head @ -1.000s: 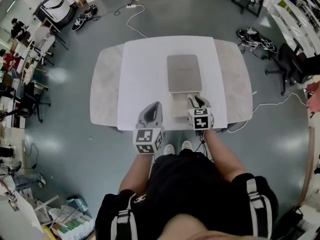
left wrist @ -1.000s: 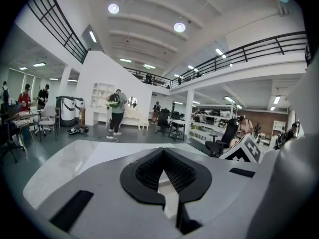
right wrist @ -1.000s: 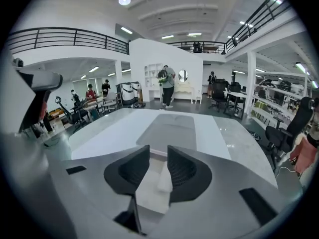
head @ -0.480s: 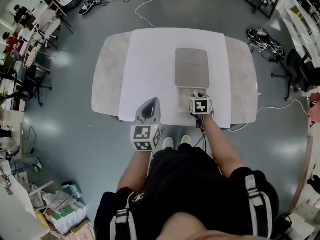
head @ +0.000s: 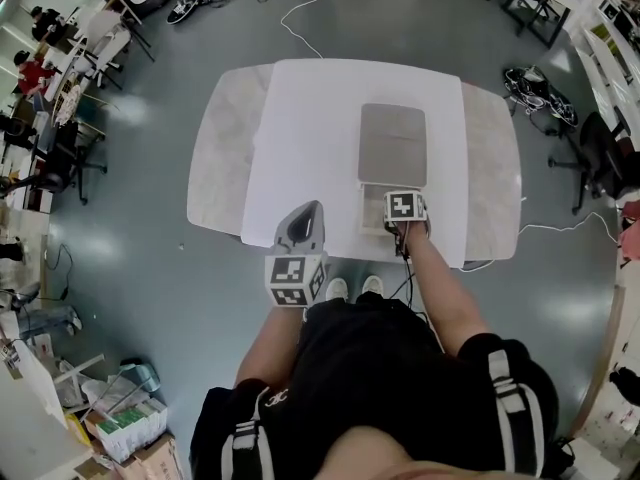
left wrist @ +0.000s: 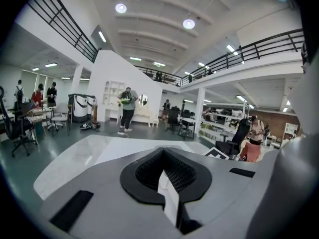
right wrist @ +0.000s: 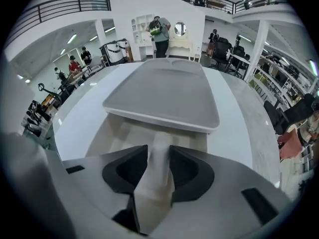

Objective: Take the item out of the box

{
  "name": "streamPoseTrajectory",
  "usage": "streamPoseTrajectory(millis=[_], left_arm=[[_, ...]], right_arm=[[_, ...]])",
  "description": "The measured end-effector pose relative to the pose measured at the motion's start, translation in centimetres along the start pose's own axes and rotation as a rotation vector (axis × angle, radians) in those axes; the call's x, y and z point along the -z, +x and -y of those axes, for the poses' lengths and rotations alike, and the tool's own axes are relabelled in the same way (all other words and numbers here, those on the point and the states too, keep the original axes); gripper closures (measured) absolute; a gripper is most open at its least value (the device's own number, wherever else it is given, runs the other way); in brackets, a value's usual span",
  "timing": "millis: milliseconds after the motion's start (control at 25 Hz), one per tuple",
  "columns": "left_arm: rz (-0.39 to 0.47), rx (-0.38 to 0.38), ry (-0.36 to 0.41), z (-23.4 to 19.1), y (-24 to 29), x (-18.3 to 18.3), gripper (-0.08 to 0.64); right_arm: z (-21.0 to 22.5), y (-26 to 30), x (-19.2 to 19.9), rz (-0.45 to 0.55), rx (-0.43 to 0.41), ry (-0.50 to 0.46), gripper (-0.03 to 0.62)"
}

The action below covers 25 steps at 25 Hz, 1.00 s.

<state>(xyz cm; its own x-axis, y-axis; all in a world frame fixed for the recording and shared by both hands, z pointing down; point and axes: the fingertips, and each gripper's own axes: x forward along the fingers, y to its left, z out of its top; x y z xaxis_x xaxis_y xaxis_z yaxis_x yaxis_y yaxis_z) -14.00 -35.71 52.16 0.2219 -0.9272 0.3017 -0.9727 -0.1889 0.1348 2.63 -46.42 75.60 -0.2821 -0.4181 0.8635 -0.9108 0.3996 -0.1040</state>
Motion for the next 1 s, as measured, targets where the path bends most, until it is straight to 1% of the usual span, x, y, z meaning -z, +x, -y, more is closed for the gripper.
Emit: streamPoseTrajectory(millis=[40, 80, 320, 400, 520, 680, 800, 880, 1000], left_arm=[[-0.001, -0.001, -0.001, 0.0, 0.0, -0.1, 0.555], [-0.002, -0.002, -0.002, 0.0, 0.1, -0.1, 0.555], [-0.001, -0.033, -0.006, -1.4, -0.2, -0.1, 0.555], [0.002, -0.040, -0.009, -1.7, -0.3, -0.2, 0.555], [0.005, -0.039, -0.012, -2.0, -0.4, -0.2, 0.555], [0.009, -0.030, -0.010, -1.8, -0.2, -0.3, 0.555], [0.017, -0.016, -0.004, -1.3, -0.2, -0.6, 0.555], [0.021, -0.010, -0.001, -1.3, -0.3, -0.8, 0.555], [0.026, -0.009, 0.003, -1.3, -0.4, -0.9, 0.555]], right_arm=[[1.4, 0.1, 0.4, -0.038, 0.068, -0.023, 0.471], [2.2, 0.2, 0.6, -0.064, 0.105, -0.038, 0.469], [2.3, 2.1, 1.1, -0.155, 0.173, -0.129, 0.465], [2.3, 2.5, 1.1, -0.172, 0.191, -0.147, 0.465], [2.0, 2.7, 0.7, -0.177, 0.190, -0.159, 0.465], [1.6, 3.0, 0.4, -0.179, 0.173, -0.223, 0.466], [1.4, 2.4, 0.7, -0.173, 0.156, -0.234, 0.466], [1.2, 1.7, 0.6, -0.142, 0.157, -0.248, 0.466], [0.3, 0.6, -0.2, -0.079, 0.133, -0.258, 0.466]])
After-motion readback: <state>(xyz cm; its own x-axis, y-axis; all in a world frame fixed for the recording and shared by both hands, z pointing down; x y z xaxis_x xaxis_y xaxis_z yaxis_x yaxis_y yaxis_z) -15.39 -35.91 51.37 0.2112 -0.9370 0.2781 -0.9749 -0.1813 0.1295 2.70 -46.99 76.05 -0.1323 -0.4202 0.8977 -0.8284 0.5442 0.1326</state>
